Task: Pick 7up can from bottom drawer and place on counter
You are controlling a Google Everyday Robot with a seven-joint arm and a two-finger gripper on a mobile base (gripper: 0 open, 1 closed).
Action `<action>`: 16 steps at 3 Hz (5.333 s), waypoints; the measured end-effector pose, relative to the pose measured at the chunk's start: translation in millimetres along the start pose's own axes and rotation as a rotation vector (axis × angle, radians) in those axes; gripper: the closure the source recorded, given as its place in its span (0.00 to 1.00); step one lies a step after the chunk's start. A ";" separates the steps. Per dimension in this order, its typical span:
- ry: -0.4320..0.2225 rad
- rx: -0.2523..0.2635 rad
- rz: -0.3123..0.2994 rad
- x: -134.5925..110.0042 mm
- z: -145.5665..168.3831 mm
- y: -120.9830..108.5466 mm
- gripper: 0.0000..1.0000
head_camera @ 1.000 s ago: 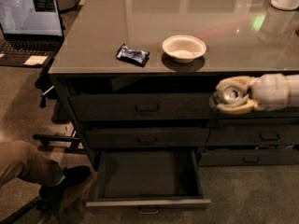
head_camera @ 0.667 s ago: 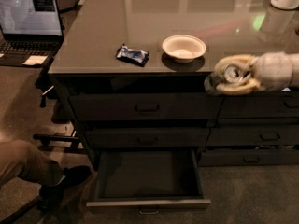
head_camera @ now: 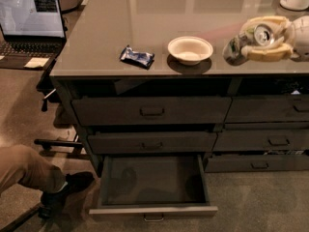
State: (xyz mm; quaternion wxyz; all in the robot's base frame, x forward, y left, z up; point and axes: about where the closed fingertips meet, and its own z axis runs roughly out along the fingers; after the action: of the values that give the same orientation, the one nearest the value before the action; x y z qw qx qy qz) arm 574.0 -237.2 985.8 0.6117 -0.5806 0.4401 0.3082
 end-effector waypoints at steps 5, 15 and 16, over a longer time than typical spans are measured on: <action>0.118 0.397 0.276 25.5 -14.2 -33.6 1.00; 0.054 0.542 0.425 113.8 133.2 -249.3 1.00; 0.057 0.497 0.427 110.2 149.5 -244.5 1.00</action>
Offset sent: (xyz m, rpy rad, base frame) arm 0.0292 -0.0630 0.0020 0.2494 0.3480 -0.6468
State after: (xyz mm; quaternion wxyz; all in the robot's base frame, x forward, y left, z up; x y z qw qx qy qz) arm 864.6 -138.5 985.1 0.6438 -0.3163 0.6306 0.2964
